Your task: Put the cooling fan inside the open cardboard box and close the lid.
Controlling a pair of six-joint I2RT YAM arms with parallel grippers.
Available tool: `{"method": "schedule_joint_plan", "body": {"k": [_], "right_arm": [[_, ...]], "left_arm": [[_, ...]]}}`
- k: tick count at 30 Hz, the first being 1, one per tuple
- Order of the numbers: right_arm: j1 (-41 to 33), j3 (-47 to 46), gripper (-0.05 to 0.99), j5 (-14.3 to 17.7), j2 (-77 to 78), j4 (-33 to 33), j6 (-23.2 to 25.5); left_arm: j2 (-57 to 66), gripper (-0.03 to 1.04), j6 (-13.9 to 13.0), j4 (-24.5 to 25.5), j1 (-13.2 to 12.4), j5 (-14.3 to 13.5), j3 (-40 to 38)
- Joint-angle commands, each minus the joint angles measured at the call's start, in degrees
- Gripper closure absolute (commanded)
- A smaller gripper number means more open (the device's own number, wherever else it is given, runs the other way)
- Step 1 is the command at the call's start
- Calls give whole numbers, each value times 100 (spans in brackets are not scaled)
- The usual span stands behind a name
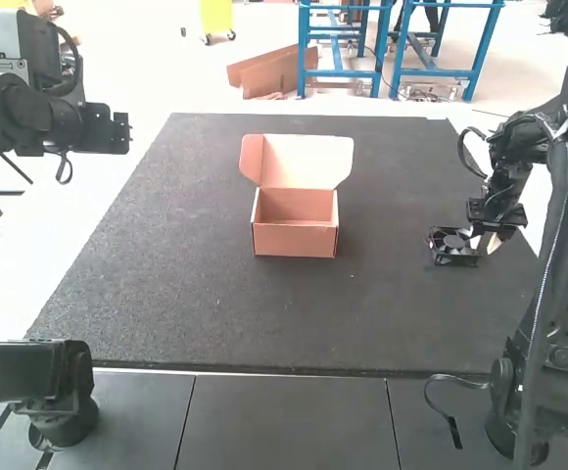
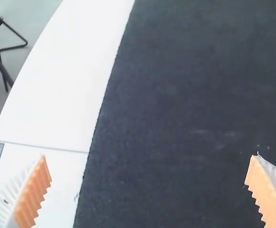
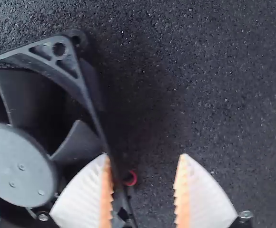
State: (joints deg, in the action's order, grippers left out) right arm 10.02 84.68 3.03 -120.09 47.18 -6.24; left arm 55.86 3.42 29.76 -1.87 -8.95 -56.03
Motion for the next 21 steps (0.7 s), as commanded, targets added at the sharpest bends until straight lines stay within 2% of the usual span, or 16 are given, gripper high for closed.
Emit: {"method": "schedule_joint_plan", "body": {"k": [1,2,6,9,16,21], "right_arm": [[79,127,89,-232,-76,63,-35],[61,127,95,-276,-76,72,-35],[61,277,95,-382,-32,63,53],[105,470,95,-654,179,406,35],[263,523,94,-918,1234,731,18],[334,505,94,-1331,1919,1171,9]], "left_arm": [[-40,4,-52,-14,37,69,-215],[-40,4,-52,-5,29,69,-215],[-48,4,-52,30,37,60,-207],[-48,4,-52,30,29,69,-198],[-40,4,-52,-58,37,60,-40],[-40,4,-61,-146,37,60,171]]}}
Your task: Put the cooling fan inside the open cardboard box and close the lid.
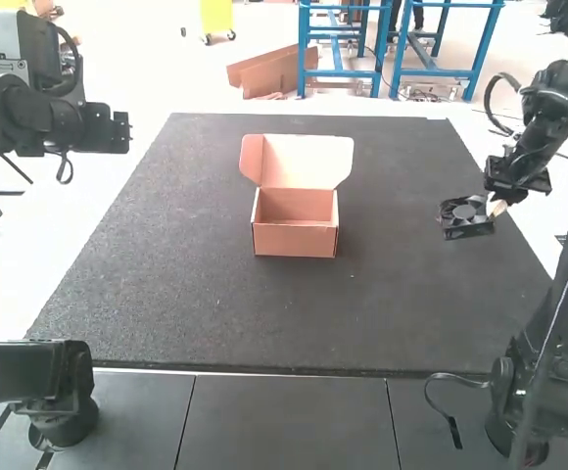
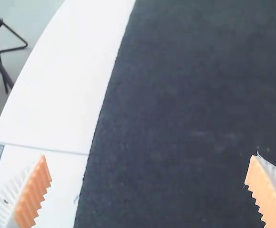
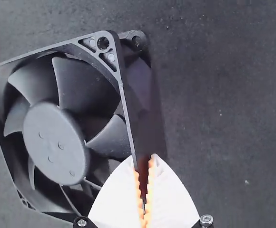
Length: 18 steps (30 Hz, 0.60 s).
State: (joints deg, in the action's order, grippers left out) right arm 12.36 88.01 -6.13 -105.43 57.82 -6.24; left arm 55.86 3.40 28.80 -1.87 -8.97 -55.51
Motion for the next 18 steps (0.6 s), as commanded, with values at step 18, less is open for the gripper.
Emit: {"method": "schedule_joint_plan", "body": {"k": [18], "right_arm": [[-1131,243,94,-1092,2123,704,1055]], "left_arm": [[-40,4,-59,-217,37,62,470]]}}
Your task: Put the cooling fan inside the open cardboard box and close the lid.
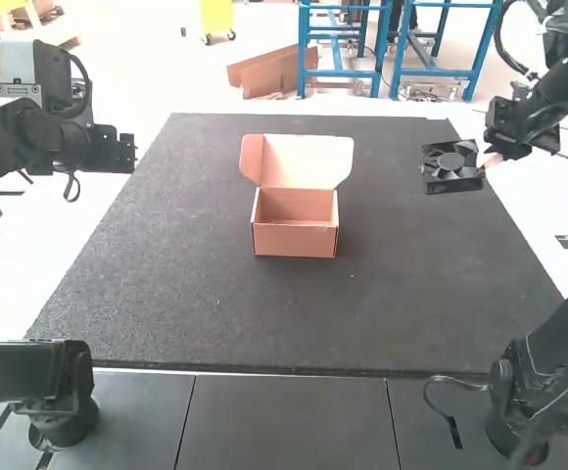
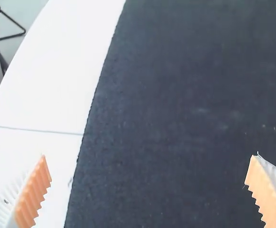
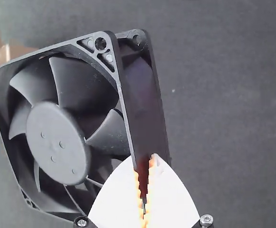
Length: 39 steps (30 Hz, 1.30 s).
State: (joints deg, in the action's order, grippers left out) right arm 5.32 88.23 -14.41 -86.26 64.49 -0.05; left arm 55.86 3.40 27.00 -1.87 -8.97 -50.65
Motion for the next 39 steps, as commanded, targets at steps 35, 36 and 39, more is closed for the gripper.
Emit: {"method": "schedule_joint_plan", "body": {"k": [35,36,39], "right_arm": [[-3626,784,94,62,-1649,-1615,3486],[-3644,845,94,70,-1736,-1641,3504],[-3687,1074,94,88,-2027,-1676,3512]], "left_arm": [[-400,4,-23,112,29,62,179],[-400,4,-23,112,37,71,179],[-400,4,-15,103,29,71,179]]}}
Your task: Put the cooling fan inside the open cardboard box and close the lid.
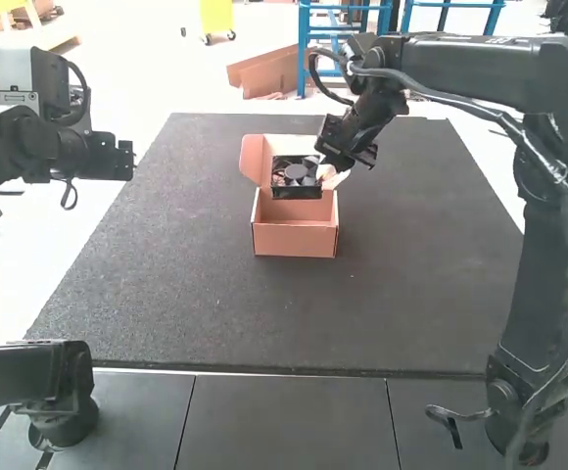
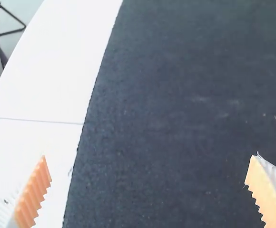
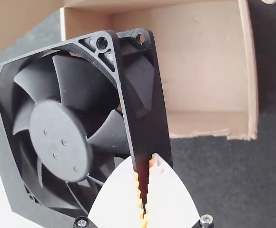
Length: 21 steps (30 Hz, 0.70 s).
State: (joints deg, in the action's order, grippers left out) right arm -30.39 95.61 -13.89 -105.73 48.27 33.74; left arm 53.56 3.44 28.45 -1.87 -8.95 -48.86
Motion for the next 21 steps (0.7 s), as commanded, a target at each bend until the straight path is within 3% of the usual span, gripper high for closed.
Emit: {"method": "schedule_joint_plan", "body": {"k": [1,21], "right_arm": [[-134,397,94,44,-176,-55,133],[-116,1214,94,651,-1494,-134,1]], "left_arm": [[-170,4,-19,-41,29,69,-9],[-311,4,16,47,29,69,-88]]}}
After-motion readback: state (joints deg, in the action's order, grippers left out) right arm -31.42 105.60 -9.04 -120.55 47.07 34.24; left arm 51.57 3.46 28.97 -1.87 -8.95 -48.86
